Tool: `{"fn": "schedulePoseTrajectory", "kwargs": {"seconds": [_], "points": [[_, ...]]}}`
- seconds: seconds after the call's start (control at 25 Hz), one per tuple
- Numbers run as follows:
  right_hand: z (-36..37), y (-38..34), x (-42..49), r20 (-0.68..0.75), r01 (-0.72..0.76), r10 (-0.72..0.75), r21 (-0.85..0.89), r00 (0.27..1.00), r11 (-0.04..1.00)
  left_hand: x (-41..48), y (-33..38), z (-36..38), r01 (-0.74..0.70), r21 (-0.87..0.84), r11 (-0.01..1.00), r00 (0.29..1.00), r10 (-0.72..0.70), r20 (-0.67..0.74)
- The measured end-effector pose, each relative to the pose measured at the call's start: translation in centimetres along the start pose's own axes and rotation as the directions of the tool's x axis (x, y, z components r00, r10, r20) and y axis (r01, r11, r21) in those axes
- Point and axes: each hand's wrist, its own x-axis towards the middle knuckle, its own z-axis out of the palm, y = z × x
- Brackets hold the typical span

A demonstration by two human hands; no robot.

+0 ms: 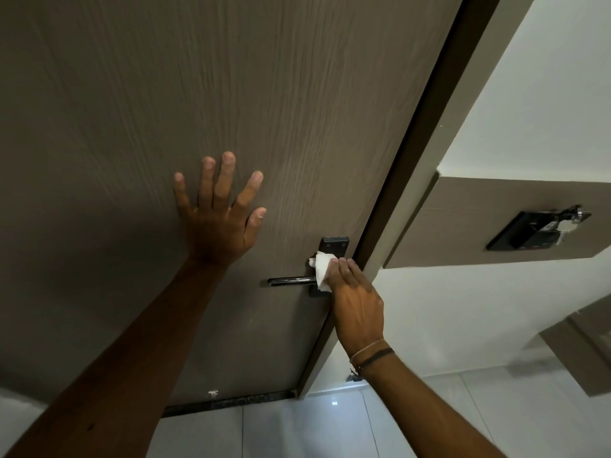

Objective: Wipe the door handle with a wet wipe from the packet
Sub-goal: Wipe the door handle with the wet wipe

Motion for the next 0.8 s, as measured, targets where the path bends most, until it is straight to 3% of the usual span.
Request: {"fn": "schedulePoseTrajectory", "kwargs": {"seconds": [0.12, 0.24, 0.32, 0.48, 0.72, 0.8], "points": [[-1.8, 0.8, 0.2, 0.024, 0.11, -0.107, -0.13, 0.994, 0.985, 0.0, 0.0, 0.1, 0.0, -0.008, 1.0, 1.0, 0.0, -0.005], [-3.3, 1.5, 0.6, -0.057, 0.193, -0.21, -0.218, 0.976, 0.957, -0.1, -0.1, 0.3, 0.012, -0.016, 1.0, 1.0, -0.012, -0.006], [-4.0, 1.7, 1.0, -0.087, 0.148, -0.172, -0.228, 0.981, 0.962, -0.1, -0.1, 0.3, 0.02, -0.021, 1.0, 1.0, -0.02, -0.002], [-4.1, 1.3, 0.5, -0.002, 0.118, -0.123, -0.275, 0.992, 0.954, 0.0, 0.1, 0.1, 0.017, -0.015, 1.0, 1.0, -0.017, -0.007], [-2.9, 1.4, 0.9, 0.015, 0.302, -0.315, -0.324, 0.949, 0.896, 0.0, 0.0, -0.1, 0.009, -0.013, 1.0, 1.0, -0.009, -0.007], [-2.3, 1.7, 1.0, 0.032, 0.288, -0.295, -0.335, 0.955, 0.897, 0.1, 0.0, 0.0, 0.016, -0.017, 1.0, 1.0, -0.016, -0.007]]}}
